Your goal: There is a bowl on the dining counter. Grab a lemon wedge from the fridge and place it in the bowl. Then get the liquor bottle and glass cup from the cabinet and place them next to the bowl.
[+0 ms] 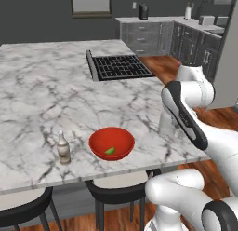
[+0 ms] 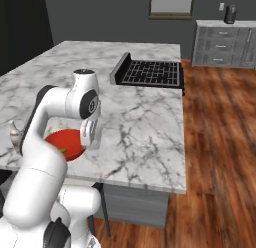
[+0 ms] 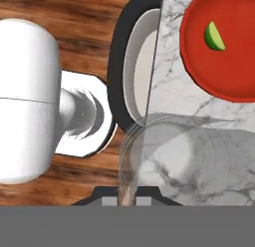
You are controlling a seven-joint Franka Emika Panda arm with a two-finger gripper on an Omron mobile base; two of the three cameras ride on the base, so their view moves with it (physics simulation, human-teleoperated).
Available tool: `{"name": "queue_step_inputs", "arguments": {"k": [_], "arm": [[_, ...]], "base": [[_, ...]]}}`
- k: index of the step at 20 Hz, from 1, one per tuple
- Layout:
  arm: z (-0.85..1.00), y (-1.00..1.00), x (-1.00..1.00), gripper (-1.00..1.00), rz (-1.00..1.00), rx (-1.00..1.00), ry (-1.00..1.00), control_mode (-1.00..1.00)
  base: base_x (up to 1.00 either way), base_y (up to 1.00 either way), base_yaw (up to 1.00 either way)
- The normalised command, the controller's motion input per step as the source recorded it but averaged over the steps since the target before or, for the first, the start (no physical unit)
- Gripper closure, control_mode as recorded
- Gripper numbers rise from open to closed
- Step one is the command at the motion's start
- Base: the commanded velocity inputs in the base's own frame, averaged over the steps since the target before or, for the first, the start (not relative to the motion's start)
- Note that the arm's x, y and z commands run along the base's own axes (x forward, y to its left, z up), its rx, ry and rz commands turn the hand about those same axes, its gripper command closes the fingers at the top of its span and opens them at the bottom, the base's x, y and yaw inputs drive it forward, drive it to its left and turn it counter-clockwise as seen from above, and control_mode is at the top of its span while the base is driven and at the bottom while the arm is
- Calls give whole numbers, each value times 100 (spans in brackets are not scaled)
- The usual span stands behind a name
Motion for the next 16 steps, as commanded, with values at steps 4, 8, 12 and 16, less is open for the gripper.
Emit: {"name": "queue_step_inputs", "arguments": {"k": [4, 8, 12, 16], "arm": [[-53, 0, 67, 100, 0, 0, 4, -100], [-52, 1, 55, 100, 0, 0, 3, -100], [-46, 4, 42, 100, 0, 0, 0, -100], [-44, 9, 42, 100, 0, 0, 0, -100]], "base": [[0, 0, 0], [0, 0, 0], [0, 0, 0], [0, 0, 0]]}}
